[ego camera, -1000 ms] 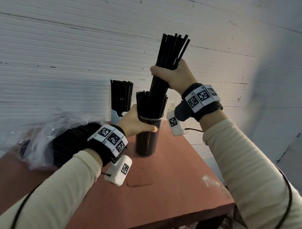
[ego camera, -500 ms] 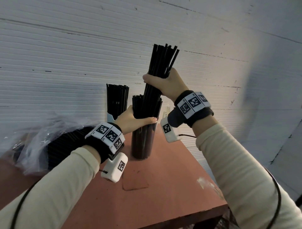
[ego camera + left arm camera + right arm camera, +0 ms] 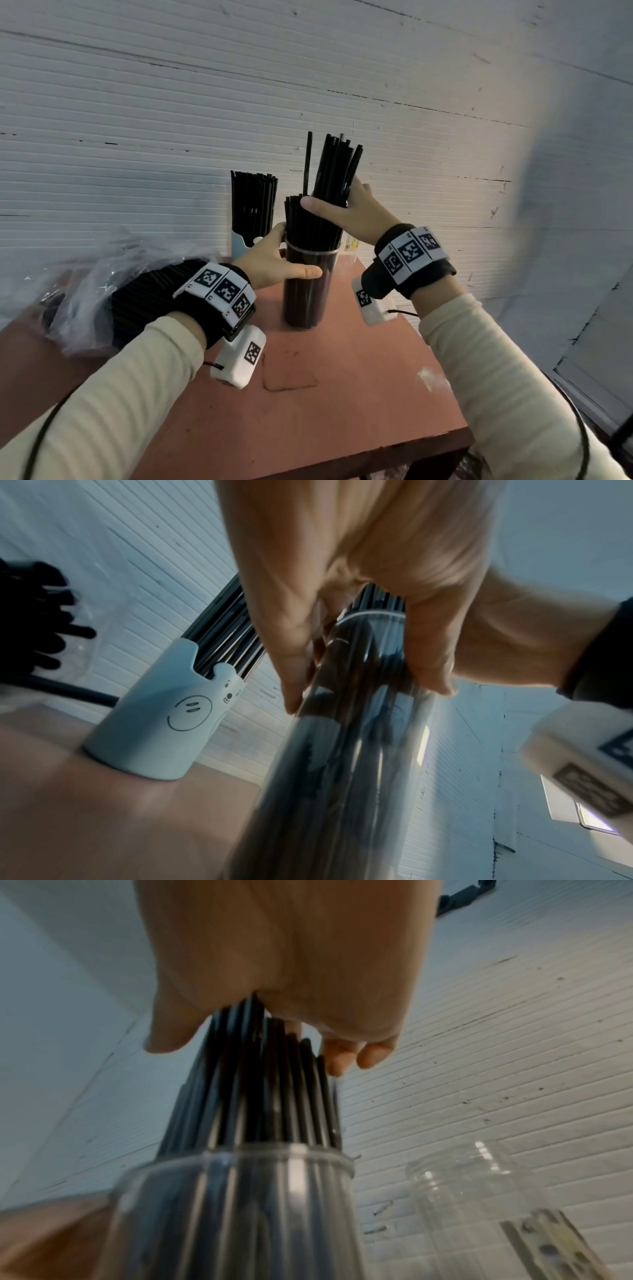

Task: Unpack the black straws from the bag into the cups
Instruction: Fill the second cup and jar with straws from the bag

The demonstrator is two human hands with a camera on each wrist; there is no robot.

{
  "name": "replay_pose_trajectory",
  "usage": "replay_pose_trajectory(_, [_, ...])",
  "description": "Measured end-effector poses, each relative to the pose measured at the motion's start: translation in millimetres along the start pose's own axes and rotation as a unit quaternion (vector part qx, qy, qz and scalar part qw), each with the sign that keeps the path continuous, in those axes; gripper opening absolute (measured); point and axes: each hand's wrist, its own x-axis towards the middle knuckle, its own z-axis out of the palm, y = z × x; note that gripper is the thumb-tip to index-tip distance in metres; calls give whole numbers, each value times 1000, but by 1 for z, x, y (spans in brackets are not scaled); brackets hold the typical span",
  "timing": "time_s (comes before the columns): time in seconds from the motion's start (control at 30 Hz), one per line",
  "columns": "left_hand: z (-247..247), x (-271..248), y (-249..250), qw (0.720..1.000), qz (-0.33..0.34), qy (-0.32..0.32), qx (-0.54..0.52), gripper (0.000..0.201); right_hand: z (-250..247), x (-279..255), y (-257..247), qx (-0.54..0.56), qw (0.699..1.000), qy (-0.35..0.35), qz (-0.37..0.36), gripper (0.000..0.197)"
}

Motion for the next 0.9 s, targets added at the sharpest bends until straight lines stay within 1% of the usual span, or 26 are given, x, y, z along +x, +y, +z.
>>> replay_pose_trajectory(0.03, [1,0,0,1000,1,3,-2,110,0,-2,1,-5,1000,11,-6,50])
replay_pose_trajectory(0.1, [2,0,-2,1000,1,10,-4,104,-4,-7,-2,23,996,72,-47,81])
replay_pose_trajectory(0.13, [3,1,-2,1000,0,13,-4,100,-7,-8,-4,45,990,108,-77,91])
replay_pose_trajectory(0.17, [3,1,-2,1000,1,16,-3,97,-10,-9,-6,55,983,143,-105,94])
replay_pose_trajectory(0.2, [4,2,-2,1000,3,19,-1,96,-12,-9,-9,51,974,174,-133,91])
replay_pose_trajectory(0.23, [4,3,-2,1000,5,22,2,96,-14,-9,-13,38,966,200,-159,83])
replay_pose_trajectory(0.3, [4,2,-2,1000,9,26,8,99,-14,-8,-20,3,952,233,-198,58])
replay_pose_trajectory(0.33, [5,2,-2,1000,9,27,9,100,-12,-7,-21,-7,948,241,-206,48])
replay_pose_trajectory(0.4, [4,2,-3,999,11,32,12,100,-6,-8,-21,-2,944,256,-207,38])
replay_pose_trajectory(0.47, [5,2,-3,999,14,37,14,97,1,-10,-17,4,943,261,-205,35])
replay_pose_trajectory(0.57, [6,1,-2,999,9,36,5,93,14,-17,-9,6,949,245,-200,31])
replay_pose_trajectory(0.67, [6,1,0,999,4,33,-6,91,24,-20,-2,11,947,249,-204,28])
replay_pose_trajectory(0.8, [7,-1,1,999,3,34,-15,89,27,-22,-1,1,948,240,-209,31])
replay_pose_trajectory(0.9, [7,-2,3,999,2,32,-16,88,29,-21,0,-42,951,232,-202,33])
